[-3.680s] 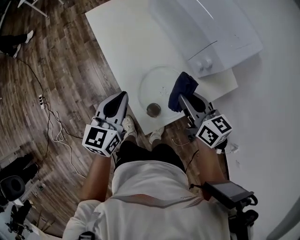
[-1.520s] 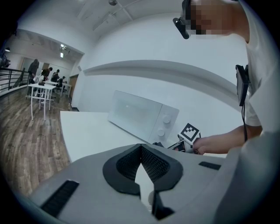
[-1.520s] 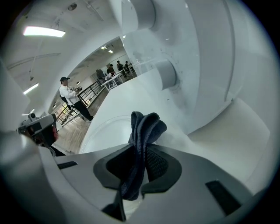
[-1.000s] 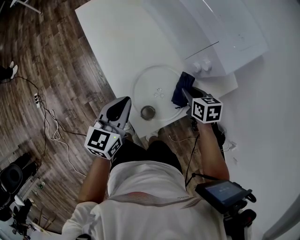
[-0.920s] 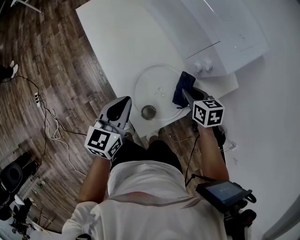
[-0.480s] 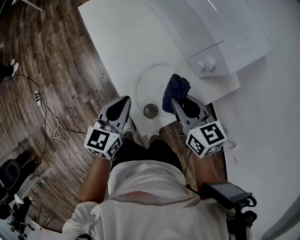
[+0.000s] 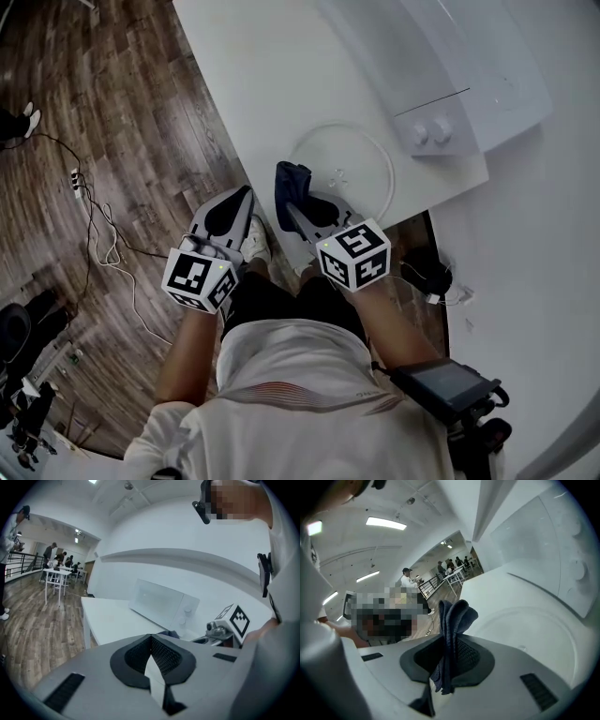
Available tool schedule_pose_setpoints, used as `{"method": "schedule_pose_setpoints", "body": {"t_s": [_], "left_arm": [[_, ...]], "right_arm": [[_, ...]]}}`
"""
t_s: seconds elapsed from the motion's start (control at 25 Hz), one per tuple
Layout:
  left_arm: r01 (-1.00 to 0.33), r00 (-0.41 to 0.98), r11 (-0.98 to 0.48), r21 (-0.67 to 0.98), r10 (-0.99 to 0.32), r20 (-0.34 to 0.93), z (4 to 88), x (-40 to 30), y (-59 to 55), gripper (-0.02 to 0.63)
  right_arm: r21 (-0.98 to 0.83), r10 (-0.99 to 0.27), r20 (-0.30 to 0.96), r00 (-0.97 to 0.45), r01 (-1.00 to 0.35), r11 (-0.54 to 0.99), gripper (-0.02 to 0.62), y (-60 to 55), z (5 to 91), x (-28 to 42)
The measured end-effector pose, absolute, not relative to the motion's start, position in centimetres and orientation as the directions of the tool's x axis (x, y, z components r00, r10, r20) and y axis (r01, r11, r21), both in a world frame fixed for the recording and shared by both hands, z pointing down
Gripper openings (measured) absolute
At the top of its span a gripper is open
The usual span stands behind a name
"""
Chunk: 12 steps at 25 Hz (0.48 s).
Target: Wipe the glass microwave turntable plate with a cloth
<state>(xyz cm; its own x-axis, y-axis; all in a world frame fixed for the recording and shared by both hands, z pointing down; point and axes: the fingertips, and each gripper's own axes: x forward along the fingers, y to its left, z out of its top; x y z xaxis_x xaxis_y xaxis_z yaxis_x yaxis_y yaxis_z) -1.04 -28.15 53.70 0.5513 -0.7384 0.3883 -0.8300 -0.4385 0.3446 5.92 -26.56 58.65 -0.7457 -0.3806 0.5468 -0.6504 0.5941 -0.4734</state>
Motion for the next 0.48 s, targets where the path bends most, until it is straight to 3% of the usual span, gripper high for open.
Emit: {"method": "schedule_pose_setpoints", "body": {"t_s": [0.48], "left_arm": [[-0.809,0.581,-0.455,0.372,-0.713,0.391,54.1,-0.9,-26.8,0.011]], "right_arm": [[-0.515,-0.342,0.663,-0.667,-0.737,0.439,0.061,-25.9,63.7,7.8]]}}
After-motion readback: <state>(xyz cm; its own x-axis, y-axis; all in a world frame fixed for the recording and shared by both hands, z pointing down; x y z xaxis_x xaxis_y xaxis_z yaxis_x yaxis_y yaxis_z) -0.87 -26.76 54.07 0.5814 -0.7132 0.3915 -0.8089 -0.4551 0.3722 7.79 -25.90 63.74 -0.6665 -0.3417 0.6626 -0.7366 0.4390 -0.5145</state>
